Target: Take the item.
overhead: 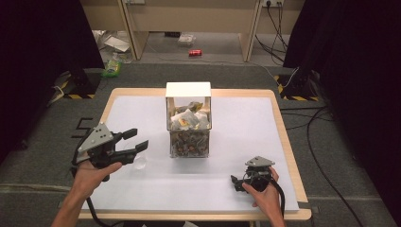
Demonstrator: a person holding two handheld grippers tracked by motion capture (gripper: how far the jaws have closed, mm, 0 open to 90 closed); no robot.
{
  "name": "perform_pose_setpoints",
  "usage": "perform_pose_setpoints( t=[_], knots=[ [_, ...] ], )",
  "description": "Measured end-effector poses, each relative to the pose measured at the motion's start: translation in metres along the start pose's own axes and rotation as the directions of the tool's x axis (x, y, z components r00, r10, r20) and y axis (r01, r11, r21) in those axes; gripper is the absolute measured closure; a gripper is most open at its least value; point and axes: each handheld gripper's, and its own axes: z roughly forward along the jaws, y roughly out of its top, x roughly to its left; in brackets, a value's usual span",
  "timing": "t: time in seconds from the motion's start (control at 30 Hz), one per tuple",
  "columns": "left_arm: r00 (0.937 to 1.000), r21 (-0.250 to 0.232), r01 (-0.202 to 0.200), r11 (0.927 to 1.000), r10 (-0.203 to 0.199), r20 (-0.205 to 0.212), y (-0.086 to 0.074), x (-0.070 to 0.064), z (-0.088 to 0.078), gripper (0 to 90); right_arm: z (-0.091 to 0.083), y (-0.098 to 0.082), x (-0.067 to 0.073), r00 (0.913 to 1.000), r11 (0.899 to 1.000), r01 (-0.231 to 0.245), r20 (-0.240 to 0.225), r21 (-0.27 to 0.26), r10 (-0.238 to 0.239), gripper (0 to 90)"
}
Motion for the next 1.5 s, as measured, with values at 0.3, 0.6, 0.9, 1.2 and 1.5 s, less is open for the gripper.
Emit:
perform_pose_setpoints(
  t=[0.3,0.6,0.9,1.2,1.5],
  knots=[
    [0.9988,-0.003,-0.042,0.9991,0.042,0.024,0.027,-0.01,0.02,44.5,0.0,0.0,0.0,1.0,1.0,-0.002,0.0,0.0,0.002,0.4],
    [0.9963,0.003,-0.076,0.9971,0.076,0.041,0.041,-0.02,0.038,46.1,0.0,0.0,0.0,1.0,1.0,0.0,0.0,0.0,0.0,0.4],
    [0.9947,0.024,-0.099,0.9948,0.098,0.03,0.048,-0.022,0.061,49.1,0.0,0.0,0.0,1.0,1.0,0.0,0.0,0.0,0.0,0.4],
    [0.9918,0.038,-0.128,0.9911,0.127,0.012,0.055,-0.027,0.08,52.4,0.0,0.0,0.0,1.0,1.0,0.0,0.0,0.0,0.0,0.4],
    [0.9931,0.065,-0.117,0.991,0.116,0.02,0.057,-0.024,0.097,57.3,0.0,0.0,0.0,1.0,1.0,0.004,0.0,-0.002,-0.004,0.3]
  ],
)
